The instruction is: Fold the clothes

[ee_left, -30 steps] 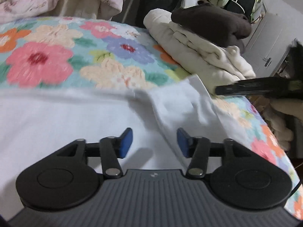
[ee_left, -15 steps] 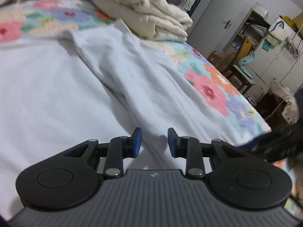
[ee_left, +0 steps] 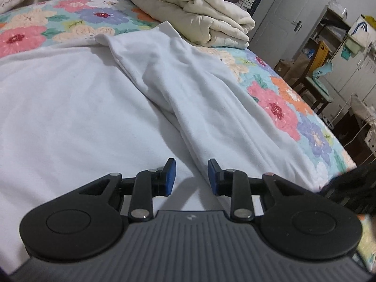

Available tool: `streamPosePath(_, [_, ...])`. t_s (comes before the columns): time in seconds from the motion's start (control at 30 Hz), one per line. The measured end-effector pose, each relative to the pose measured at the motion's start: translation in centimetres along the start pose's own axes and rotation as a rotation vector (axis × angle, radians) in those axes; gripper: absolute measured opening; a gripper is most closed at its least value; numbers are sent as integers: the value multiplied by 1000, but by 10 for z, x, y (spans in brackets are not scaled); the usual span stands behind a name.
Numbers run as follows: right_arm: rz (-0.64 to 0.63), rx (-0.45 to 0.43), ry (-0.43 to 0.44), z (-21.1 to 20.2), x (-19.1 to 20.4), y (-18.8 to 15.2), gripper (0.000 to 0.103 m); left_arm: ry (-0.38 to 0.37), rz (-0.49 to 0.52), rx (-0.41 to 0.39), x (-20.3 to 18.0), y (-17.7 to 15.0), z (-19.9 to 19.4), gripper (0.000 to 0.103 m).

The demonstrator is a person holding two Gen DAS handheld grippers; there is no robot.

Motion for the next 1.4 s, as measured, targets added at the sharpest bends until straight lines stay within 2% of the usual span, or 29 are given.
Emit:
streamPosePath(0.1, [-47, -60, -66, -26, -10, 12, 4, 11, 50, -5, 0, 2, -9, 33])
streamPosePath(0.17, [-31, -67, -134, -33, -28, 10, 4, 13, 32, -16, 7, 6, -13, 33])
streamPosePath(0.27, [-86, -61, -244, -28, -46, 5, 4, 4, -3, -26, 15, 8, -16, 33])
streamPosePath(0.37, [-15, -54, -245, -19, -62, 5, 4, -32, -5, -25, 10, 6, -14, 33])
streamPosePath(0.43, [-7, -26, -278, -12, -68, 5, 5, -36, -2, -16, 7, 5, -11, 33])
streamPosePath(0.5, [-10, -20, -351, -11, -69, 9, 14, -33, 2, -1, 4, 4, -8, 33])
streamPosePath(0.53, [-26, -51, -389, -15, -67, 13, 18, -25, 10, 5, 4, 3, -7, 33])
streamPosePath(0.6, [-119, -128, -493, -25, -62, 21, 43, 4, 27, 17, 5, 0, -6, 34])
streamPosePath(0.63, [-184, -165, -523, -30, -56, 24, 44, 20, 33, 23, 6, 0, -6, 34])
streamPosePath(0.67, [-225, -188, -517, -33, -48, 25, 44, 31, 33, 28, 8, -1, -6, 35])
streamPosePath(0.77, [-217, -176, -292, -29, -19, 18, 43, 37, 25, 36, 11, -3, -4, 35])
streamPosePath(0.83, [-290, -103, -208, -13, 4, 5, 42, 35, 10, 41, 12, -4, -2, 35])
streamPosePath(0.9, [-372, -57, -192, 5, 19, -8, 42, 38, 1, 48, 14, -5, -1, 36])
streamPosePath(0.97, [-430, -43, -229, 21, 19, -16, 50, 45, -4, 52, 16, -7, -1, 36])
streamPosePath(1.03, [-456, -21, -247, 32, 14, -20, 50, 52, -12, 54, 18, -7, -3, 38])
streamPosePath(1.07, [-466, -11, -245, 36, 12, -21, 39, 59, -21, 51, 21, -6, -4, 39])
streamPosePath(1.1, [-470, -1, -224, 36, 13, -20, 7, 67, -29, 49, 23, -5, -6, 40])
streamPosePath(1.17, [-442, 10, -193, 32, 16, -16, 5, 77, -43, 44, 28, -3, -9, 40])
streamPosePath(1.2, [-385, 16, -158, 27, 17, -15, 5, 81, -50, 40, 30, -2, -11, 40])
streamPosePath(1.3, [-133, 26, 33, 9, 21, -12, 5, 111, -39, 37, 35, 1, -23, 40])
streamPosePath(1.33, [-129, 31, 36, 9, 20, -15, 5, 126, -27, 28, 35, 3, -28, 40])
streamPosePath(1.4, [-187, 41, -21, 18, 12, -24, 8, 150, -29, 11, 40, 5, -41, 41])
Point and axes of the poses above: each gripper's, at about its wrist camera, not at the fingertips, and z roughly the way its jaws point, x to its left, y to its top, the point moved 9 cm from there along z, roughly the way its jaws point, and after that the axes turned 9 degrees about z, right-handed, at the moved point
